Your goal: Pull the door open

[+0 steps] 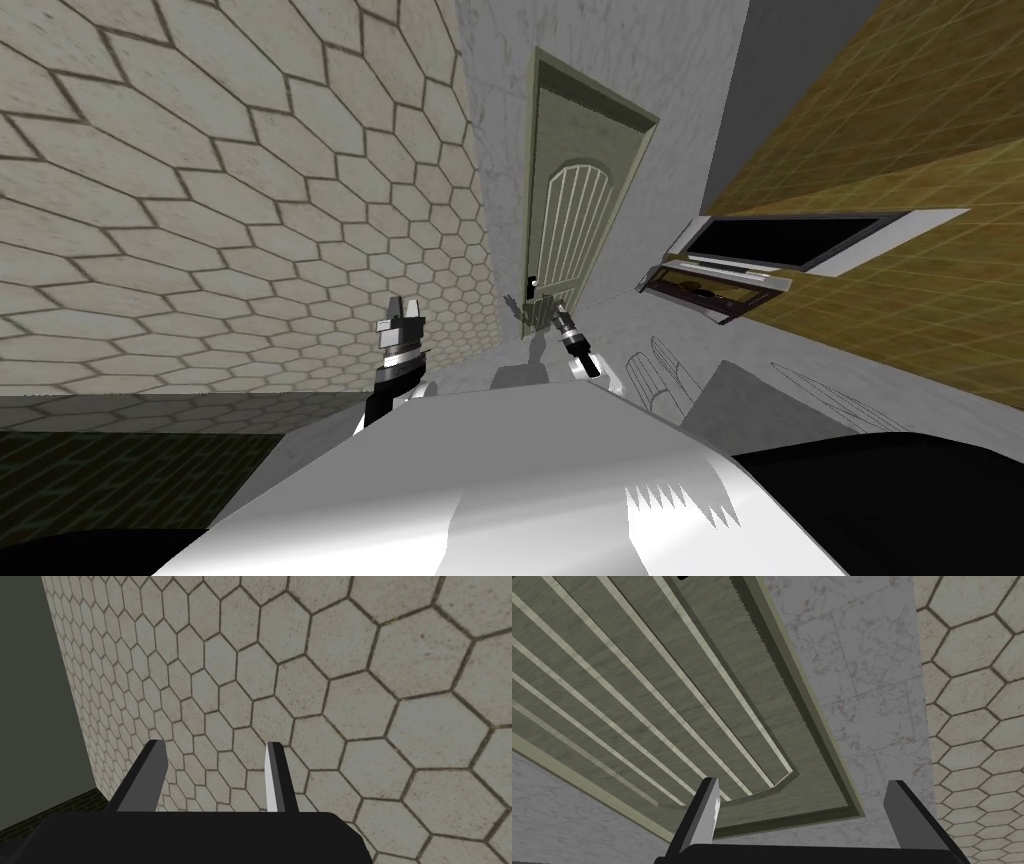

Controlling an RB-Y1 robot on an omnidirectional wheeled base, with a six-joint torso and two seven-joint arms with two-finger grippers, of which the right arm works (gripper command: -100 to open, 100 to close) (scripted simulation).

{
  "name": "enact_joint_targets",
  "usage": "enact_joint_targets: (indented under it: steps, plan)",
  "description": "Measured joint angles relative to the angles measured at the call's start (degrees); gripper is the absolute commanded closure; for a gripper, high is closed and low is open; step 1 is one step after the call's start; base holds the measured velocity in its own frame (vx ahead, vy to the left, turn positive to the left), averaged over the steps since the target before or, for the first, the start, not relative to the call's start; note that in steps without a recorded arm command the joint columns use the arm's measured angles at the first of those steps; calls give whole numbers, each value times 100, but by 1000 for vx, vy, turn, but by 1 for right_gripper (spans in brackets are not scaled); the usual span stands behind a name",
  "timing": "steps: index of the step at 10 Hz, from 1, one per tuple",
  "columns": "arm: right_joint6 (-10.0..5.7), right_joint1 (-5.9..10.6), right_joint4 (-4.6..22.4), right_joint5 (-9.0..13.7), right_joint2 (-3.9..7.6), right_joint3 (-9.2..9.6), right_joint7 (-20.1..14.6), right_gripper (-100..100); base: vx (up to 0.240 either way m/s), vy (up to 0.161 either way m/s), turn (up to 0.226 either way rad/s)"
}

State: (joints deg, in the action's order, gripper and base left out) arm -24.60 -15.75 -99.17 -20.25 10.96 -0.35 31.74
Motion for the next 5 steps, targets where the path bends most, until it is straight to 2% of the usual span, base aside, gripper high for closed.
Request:
enact_joint_targets:
  steps: [2,5]
  plan:
    - [-20,140,304,-144,52,5,168,-100,168,-74,51]
    - [-25,249,606,-360,132,39,408,-100,132,-53,33]
